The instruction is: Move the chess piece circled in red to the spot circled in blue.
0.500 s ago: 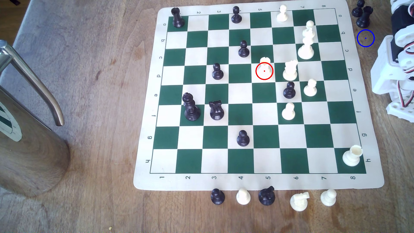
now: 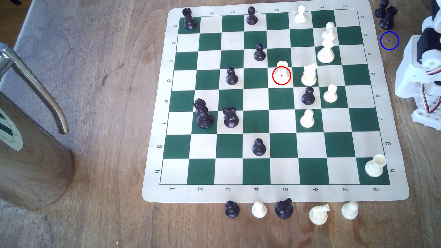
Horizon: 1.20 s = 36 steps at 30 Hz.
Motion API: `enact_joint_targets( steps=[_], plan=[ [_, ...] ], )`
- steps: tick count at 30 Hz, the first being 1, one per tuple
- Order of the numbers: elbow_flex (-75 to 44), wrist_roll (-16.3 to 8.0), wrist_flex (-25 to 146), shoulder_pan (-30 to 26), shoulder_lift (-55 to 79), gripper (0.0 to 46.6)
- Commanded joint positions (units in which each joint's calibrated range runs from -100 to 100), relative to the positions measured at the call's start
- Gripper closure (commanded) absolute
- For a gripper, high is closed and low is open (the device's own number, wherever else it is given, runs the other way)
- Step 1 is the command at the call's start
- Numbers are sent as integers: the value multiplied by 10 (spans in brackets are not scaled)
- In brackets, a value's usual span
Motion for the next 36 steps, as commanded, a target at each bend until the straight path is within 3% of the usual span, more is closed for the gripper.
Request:
enact_joint_targets(
  steps=[1, 8, 11, 18, 21, 23, 26, 31, 36],
  plan=[
    [-78, 6, 175, 10, 3, 464],
    [-202, 15, 490, 14, 3, 464],
    [-236, -4, 609, -5, 3, 464],
    [-243, -13, 783, -15, 12, 464],
    [-259, -46, 847, -28, 46, 464],
    [-312, -91, 929, -38, 124, 464],
    [-365, -128, 982, -50, 237, 464],
    [-387, -139, 997, -48, 362, 461],
    [-459, -158, 1011, -36, 477, 428]
  ],
)
